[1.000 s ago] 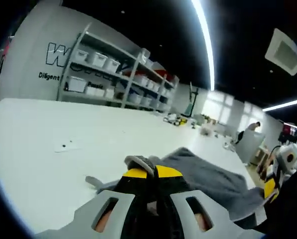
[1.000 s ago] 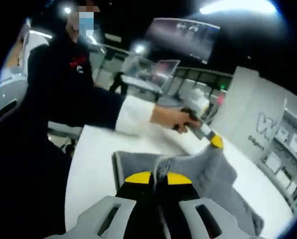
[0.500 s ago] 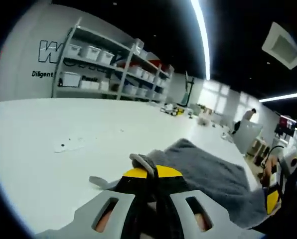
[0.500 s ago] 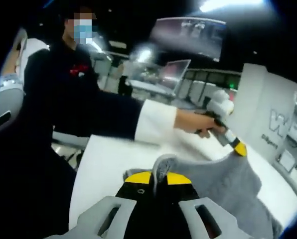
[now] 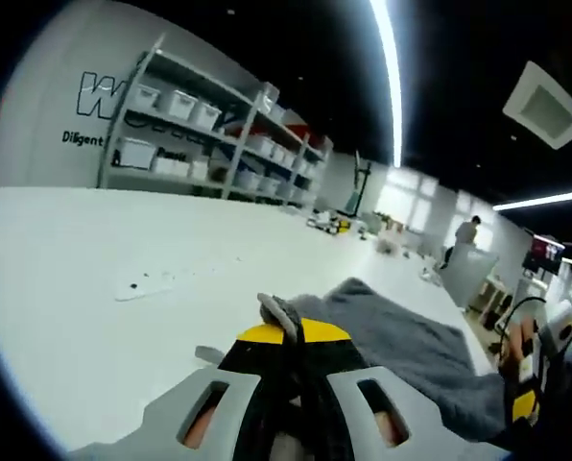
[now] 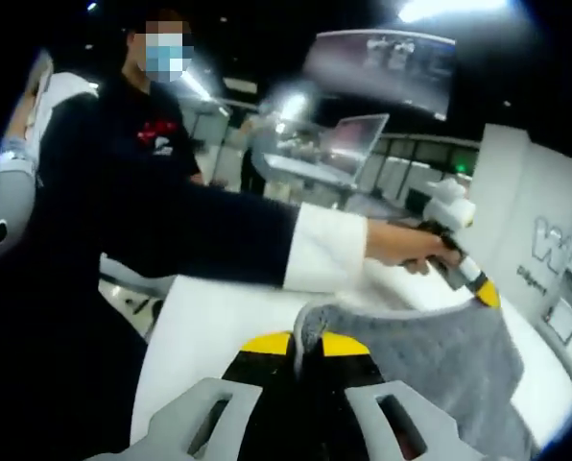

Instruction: Open the folded towel by lifting each exposed corner and separating the folded layers until the towel lies flat within the target outline without major curled edges

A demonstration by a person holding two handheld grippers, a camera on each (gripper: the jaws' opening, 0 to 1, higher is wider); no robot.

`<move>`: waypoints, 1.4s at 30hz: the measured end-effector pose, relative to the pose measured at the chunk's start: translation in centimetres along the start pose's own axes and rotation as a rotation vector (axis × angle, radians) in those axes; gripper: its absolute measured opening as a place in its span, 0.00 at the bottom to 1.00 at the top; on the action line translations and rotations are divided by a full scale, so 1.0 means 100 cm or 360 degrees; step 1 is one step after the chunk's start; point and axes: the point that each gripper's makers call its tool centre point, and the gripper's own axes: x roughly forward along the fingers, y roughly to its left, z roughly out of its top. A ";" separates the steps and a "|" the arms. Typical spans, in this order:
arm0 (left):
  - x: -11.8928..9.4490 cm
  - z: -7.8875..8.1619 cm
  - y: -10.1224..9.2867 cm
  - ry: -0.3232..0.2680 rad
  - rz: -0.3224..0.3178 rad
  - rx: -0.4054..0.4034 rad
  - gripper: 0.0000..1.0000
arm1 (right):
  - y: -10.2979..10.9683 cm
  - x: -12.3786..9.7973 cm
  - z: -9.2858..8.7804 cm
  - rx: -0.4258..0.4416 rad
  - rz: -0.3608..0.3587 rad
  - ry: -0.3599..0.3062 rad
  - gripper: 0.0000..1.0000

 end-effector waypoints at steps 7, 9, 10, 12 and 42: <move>-0.010 0.001 0.004 0.0035 0.0014 0.0124 0.02 | 0.004 0.019 0.006 -0.0020 -0.0019 0.0058 0.03; -0.012 0.002 0.006 0.0045 0.0025 0.0131 0.02 | 0.005 0.024 0.003 -0.0118 -0.0049 0.0155 0.03; -0.014 0.002 0.009 0.0076 0.0038 0.0145 0.02 | 0.007 0.029 0.006 -0.0132 -0.0052 0.0166 0.03; -0.016 0.002 0.016 0.0128 0.0053 0.0151 0.02 | 0.011 0.035 0.008 -0.0149 -0.0050 0.0175 0.03; -0.084 -0.040 0.063 0.0581 0.0271 0.0349 0.02 | 0.034 0.104 0.020 -0.0174 0.0084 0.0211 0.03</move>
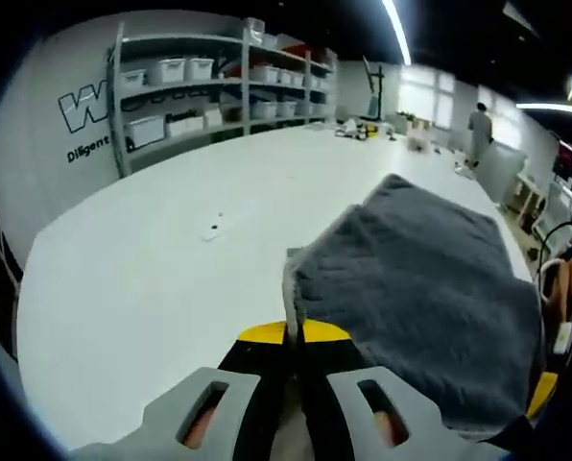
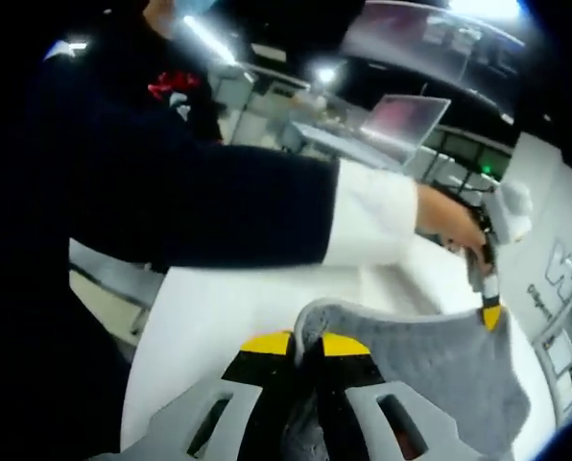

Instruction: Open the folded towel by lifting each exposed corner and separating the folded layers until the towel lies flat within the target outline without major curled edges

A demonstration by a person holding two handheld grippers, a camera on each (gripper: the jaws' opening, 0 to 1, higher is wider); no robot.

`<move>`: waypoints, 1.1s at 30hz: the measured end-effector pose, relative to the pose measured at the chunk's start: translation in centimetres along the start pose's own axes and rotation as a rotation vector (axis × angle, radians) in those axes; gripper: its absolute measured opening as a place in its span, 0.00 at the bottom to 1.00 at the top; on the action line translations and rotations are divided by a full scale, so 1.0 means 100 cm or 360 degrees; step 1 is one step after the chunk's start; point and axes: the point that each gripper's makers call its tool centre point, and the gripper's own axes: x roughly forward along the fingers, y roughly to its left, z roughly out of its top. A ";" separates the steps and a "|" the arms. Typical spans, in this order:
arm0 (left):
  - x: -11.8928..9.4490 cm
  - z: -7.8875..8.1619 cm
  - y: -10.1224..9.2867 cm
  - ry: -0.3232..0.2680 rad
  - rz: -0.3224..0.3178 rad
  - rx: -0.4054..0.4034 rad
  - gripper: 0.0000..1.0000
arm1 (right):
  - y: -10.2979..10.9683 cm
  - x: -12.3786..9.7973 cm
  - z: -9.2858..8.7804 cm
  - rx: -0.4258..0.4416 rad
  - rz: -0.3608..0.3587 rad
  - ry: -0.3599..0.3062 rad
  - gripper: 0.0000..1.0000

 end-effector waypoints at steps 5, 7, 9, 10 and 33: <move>-0.003 -0.008 0.012 0.0064 0.0041 0.0025 0.02 | 0.002 0.011 0.006 0.0014 0.0005 -0.0007 0.03; -0.006 -0.010 0.017 0.0080 0.0052 0.0039 0.02 | 0.002 0.014 0.008 0.0026 0.0010 -0.0015 0.03; -0.010 -0.013 0.020 0.0094 0.0066 0.0027 0.02 | 0.003 0.019 0.010 0.0048 0.0015 -0.0022 0.03; -0.013 -0.015 0.023 0.0111 0.0079 0.0009 0.02 | 0.004 0.022 0.011 0.0052 0.0019 -0.0024 0.03; -0.053 -0.040 0.060 0.0174 0.0173 0.0008 0.03 | 0.018 0.079 0.036 0.0085 0.0157 -0.0100 0.00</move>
